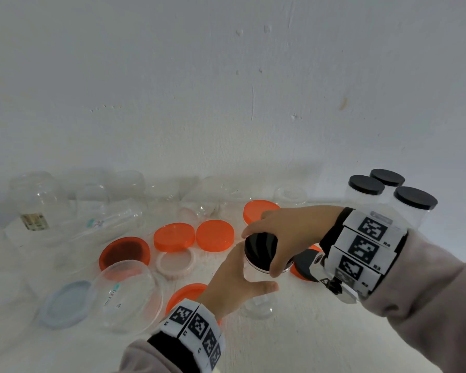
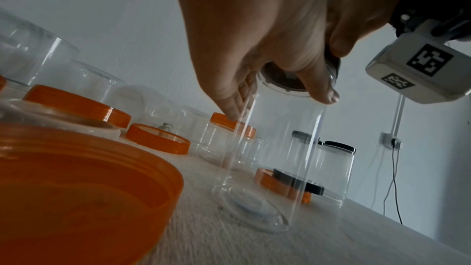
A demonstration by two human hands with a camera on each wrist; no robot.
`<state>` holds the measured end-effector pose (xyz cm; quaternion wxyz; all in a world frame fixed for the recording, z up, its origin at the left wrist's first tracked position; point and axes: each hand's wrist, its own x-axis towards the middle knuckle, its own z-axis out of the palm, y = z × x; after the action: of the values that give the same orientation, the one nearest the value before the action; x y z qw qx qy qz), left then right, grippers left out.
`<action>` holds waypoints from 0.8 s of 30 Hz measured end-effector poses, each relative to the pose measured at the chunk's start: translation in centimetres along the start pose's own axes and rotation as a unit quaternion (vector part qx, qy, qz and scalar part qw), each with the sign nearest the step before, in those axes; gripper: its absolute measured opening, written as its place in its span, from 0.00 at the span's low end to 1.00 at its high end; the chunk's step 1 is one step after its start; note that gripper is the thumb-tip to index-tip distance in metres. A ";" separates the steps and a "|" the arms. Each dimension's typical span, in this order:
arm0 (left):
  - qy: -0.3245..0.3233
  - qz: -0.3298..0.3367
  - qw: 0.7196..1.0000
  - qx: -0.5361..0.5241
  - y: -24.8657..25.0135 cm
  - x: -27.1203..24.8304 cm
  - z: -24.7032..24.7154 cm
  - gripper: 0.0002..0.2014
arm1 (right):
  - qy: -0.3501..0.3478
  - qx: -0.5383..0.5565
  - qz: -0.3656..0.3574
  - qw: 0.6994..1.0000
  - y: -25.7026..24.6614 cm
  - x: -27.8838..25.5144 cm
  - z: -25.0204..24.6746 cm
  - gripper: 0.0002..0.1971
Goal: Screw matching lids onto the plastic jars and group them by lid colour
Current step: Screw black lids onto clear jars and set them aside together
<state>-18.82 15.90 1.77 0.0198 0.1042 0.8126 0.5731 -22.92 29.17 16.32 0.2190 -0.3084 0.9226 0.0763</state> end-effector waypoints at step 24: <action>-0.018 -0.003 1.000 -0.008 -0.2 0.0 -0.1 0.45 | -0.018 0.021 0.013 1.000 0.3 0.1 0.1 0.40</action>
<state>-18.83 15.78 1.62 0.0369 0.1118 0.8079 0.5774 -23.11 29.41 16.16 0.2408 -0.2900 0.9240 0.0650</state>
